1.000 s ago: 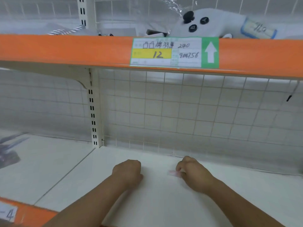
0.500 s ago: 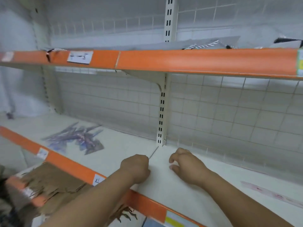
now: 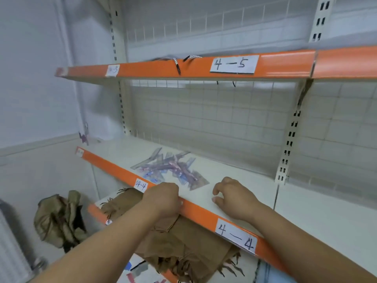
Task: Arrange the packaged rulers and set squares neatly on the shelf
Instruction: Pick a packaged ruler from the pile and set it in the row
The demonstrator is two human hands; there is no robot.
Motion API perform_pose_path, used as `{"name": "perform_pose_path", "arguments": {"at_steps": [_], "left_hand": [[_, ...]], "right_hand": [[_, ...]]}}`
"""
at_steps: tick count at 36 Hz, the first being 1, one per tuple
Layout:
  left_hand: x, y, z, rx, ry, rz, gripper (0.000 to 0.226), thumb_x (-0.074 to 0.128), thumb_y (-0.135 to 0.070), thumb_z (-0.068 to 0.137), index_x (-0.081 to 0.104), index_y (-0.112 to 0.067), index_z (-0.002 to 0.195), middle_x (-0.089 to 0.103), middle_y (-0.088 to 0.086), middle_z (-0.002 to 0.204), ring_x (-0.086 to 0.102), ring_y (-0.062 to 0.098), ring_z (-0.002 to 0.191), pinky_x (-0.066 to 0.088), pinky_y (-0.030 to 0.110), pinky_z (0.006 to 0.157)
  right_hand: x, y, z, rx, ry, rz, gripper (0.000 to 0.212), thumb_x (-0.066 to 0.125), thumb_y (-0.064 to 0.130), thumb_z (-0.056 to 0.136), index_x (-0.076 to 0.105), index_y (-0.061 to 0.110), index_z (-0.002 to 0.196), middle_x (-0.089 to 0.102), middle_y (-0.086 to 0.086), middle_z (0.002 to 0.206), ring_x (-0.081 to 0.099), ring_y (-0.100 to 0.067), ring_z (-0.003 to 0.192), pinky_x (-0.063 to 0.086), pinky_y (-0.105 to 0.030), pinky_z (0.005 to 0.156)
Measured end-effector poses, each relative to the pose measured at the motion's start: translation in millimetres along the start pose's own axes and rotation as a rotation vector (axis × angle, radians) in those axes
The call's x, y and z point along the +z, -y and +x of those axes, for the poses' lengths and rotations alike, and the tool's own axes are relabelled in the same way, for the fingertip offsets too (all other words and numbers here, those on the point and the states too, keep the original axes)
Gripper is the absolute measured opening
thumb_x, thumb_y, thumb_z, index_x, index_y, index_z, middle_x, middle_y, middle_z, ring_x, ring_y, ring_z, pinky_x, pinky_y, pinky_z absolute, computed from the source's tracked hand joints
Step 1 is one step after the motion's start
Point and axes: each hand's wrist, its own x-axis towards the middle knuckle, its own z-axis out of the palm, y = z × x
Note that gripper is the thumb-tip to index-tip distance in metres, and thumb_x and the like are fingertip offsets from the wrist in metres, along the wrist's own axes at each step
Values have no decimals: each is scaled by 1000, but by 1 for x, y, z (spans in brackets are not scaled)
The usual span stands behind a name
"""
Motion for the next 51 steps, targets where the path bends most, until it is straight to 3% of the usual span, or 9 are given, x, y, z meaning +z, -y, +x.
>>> {"name": "perform_pose_path", "arguments": {"at_steps": [3, 8, 12, 18, 23, 33, 43, 48, 51], "left_hand": [[1, 23, 8, -14, -5, -19, 20, 46, -36, 98, 49, -17, 96, 52, 1, 95, 51, 19, 89, 43, 32, 79], [-3, 53, 29, -56, -19, -16, 27, 45, -37, 98, 54, -14, 110, 58, 3, 113, 55, 20, 104, 42, 29, 79], [-5, 73, 58, -99, -37, -19, 20, 44, -27, 96, 49, -18, 78, 55, -3, 87, 52, 18, 85, 35, 24, 61], [-18, 90, 98, -99, -54, -36, 30, 46, -21, 92, 58, -19, 120, 60, 0, 120, 56, 19, 112, 43, 28, 80], [-17, 98, 130, -106, -35, -27, 24, 46, -20, 93, 56, -15, 115, 58, 3, 120, 57, 20, 111, 43, 28, 78], [-13, 102, 177, -11, 6, -22, 29, 46, -26, 97, 51, -15, 123, 54, 5, 129, 54, 23, 117, 44, 31, 91], [-17, 109, 210, 152, 16, 11, 31, 48, -31, 97, 55, -13, 121, 58, 5, 122, 58, 22, 111, 45, 28, 84], [-14, 113, 218, 209, 25, 9, 36, 52, -42, 95, 57, -14, 117, 61, 5, 119, 57, 22, 112, 44, 28, 81], [-13, 118, 218, 239, 21, 25, 31, 49, -35, 97, 57, -14, 118, 61, 6, 119, 57, 23, 112, 45, 29, 84]], "right_hand": [[4, 14, 23, -16, 8, -10, 28, 47, 36, 97, 56, 22, 119, 49, -2, 119, 46, -20, 115, 43, -31, 90], [13, 30, 68, -39, 14, -39, 24, 45, 28, 96, 59, 18, 113, 50, -4, 112, 49, -23, 108, 45, -32, 85], [20, 34, 107, -16, 17, -89, 22, 48, 18, 92, 62, 14, 108, 53, -6, 109, 52, -24, 105, 48, -33, 82], [25, 33, 161, 112, 92, -135, 21, 57, 22, 88, 62, 16, 107, 61, -3, 111, 59, -20, 102, 41, -25, 73], [34, 28, 184, 163, 109, -88, 14, 53, 33, 87, 52, 20, 81, 54, 4, 86, 53, -17, 80, 32, -21, 52], [47, 29, 198, 226, 244, -36, 37, 65, 46, 80, 40, 25, 63, 45, 9, 67, 49, -12, 67, 29, -20, 49], [54, 31, 204, 363, 197, -48, 34, 66, 47, 78, 61, 16, 90, 53, 0, 81, 51, -19, 76, 39, -25, 67], [52, 31, 203, 437, 175, -34, 30, 66, 42, 78, 55, 15, 84, 55, -2, 85, 52, -21, 77, 40, -25, 66], [49, 29, 199, 434, 157, -26, 30, 65, 33, 81, 62, 10, 100, 61, -6, 100, 51, -19, 85, 42, -28, 72]]}}
